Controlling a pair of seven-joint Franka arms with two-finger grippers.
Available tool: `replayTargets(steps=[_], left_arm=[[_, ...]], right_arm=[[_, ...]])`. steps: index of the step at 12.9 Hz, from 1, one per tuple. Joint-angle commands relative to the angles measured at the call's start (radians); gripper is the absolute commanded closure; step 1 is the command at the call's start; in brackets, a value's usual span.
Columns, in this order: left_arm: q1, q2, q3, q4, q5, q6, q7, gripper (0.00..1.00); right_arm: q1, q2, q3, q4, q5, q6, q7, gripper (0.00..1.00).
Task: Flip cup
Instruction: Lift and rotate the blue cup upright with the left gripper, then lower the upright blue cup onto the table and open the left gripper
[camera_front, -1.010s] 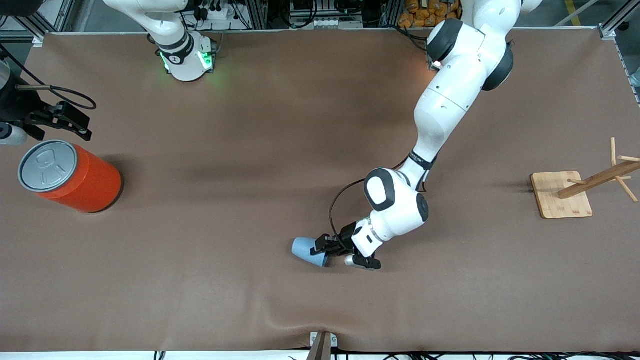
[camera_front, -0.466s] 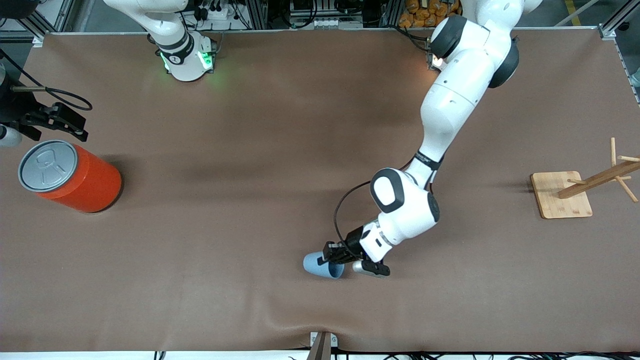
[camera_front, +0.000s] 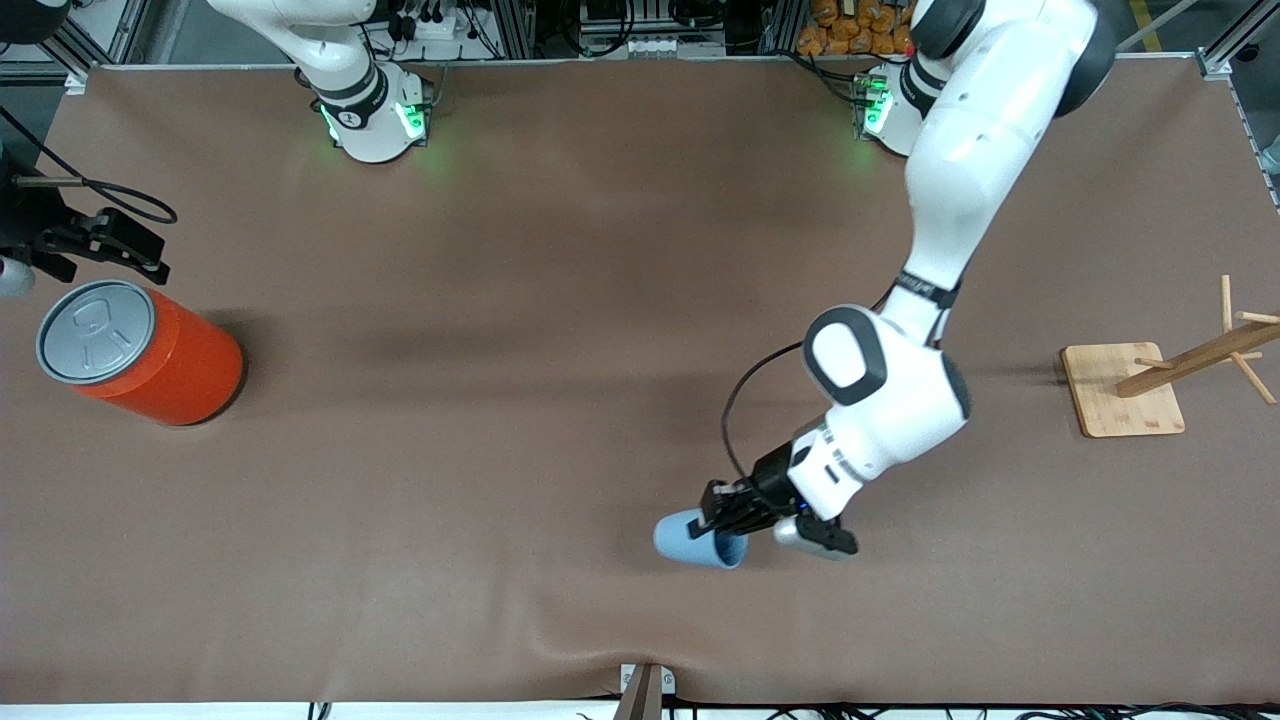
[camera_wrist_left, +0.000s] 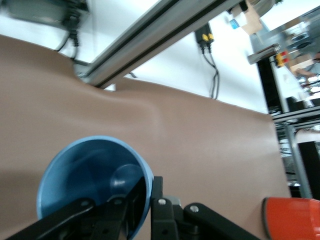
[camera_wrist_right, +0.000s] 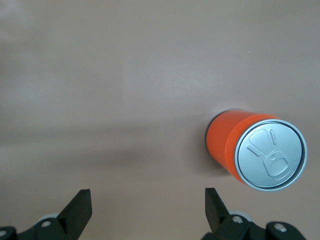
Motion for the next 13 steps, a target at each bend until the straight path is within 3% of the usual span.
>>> replayTargets(steps=[1, 4, 8, 10, 13], left_arm=[[0.075, -0.287, 0.015, -0.385, 0.067, -0.025, 0.015, 1.0], [0.193, -0.427, 0.016, -0.548, 0.272, -0.157, 0.007, 1.0], [0.385, -0.438, 0.024, -0.658, 0.698, -0.168, 0.009, 1.0], [0.418, -0.431, 0.025, -0.674, 0.793, -0.173, 0.006, 1.0], [0.437, -0.431, 0.027, -0.718, 0.833, -0.168, 0.006, 1.0]], right_arm=[[-0.023, -0.001, 0.012, -0.002, 0.023, 0.005, -0.017, 0.0], [-0.018, 0.005, 0.013, -0.002, 0.024, 0.042, -0.017, 0.0], [-0.023, 0.007, 0.013, -0.003, 0.023, 0.042, -0.052, 0.0], [-0.021, 0.01, 0.013, -0.003, 0.023, 0.054, -0.045, 0.0], [-0.021, 0.012, 0.012, -0.026, 0.026, 0.047, -0.037, 0.0]])
